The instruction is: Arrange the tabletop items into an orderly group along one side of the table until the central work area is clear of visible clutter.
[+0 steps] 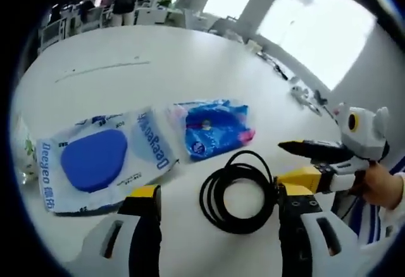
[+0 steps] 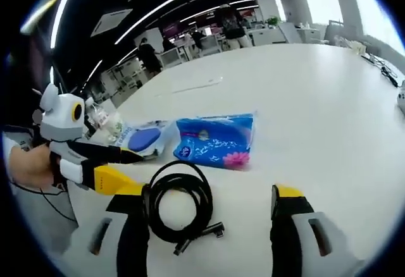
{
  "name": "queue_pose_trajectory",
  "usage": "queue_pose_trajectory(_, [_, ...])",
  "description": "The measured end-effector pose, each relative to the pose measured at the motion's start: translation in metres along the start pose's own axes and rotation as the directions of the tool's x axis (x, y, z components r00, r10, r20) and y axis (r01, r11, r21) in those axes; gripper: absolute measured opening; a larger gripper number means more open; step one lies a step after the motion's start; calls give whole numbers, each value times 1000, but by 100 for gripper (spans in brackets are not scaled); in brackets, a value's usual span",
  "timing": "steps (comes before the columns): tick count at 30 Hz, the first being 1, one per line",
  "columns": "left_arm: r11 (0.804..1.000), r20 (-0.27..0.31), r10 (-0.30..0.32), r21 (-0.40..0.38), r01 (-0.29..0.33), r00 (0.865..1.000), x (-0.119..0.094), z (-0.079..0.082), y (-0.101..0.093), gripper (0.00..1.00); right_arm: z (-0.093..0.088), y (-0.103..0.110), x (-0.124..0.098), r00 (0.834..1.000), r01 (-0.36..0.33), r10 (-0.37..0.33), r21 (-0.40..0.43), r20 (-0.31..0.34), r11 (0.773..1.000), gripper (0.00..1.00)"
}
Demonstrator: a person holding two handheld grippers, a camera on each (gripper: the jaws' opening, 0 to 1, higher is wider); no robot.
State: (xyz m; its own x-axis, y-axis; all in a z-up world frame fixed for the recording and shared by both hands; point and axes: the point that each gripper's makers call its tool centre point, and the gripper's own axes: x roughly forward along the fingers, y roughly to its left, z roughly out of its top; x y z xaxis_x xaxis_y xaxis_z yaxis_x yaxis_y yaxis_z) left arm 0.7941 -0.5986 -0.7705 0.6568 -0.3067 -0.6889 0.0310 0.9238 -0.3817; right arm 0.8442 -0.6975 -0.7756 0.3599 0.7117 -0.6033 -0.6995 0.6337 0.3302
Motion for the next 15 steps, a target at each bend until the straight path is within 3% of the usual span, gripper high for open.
queue_pose_trajectory(11, [1000, 3, 4, -22, -4, 1000, -13, -1, -2, 73, 6, 4, -1, 1000, -5, 5, -28, -5, 1000, 74])
queue_pose_trajectory(15, [1000, 17, 16, -27, -16, 1000, -24, 2, 7, 74, 6, 10, 0, 1000, -11, 10, -29, -13, 1000, 73])
